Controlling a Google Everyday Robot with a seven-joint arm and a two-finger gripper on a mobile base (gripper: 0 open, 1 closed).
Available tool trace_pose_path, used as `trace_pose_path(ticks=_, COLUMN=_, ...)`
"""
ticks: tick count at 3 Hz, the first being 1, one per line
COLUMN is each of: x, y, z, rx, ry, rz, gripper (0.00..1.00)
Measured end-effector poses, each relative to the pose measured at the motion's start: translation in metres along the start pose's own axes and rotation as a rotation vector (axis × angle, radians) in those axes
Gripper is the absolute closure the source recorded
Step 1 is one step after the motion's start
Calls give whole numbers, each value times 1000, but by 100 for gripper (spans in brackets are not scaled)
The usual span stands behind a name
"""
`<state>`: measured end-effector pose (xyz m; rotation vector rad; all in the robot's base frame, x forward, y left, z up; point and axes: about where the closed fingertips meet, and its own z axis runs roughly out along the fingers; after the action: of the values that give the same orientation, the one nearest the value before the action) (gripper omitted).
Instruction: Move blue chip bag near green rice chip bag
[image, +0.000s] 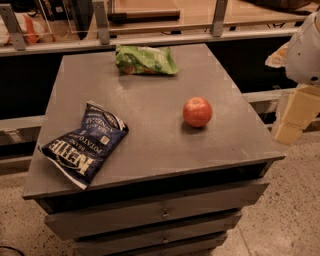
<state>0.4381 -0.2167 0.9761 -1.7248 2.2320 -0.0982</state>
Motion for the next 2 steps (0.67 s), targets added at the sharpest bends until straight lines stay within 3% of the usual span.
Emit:
trace_pose_path(ticks=1, x=0, y=0, z=0, rx=0, ry=0, rz=0, gripper=0)
trace_pose_path(ticks=2, x=-7, y=5, z=1, rx=0, ry=-54, rz=29, gripper=0)
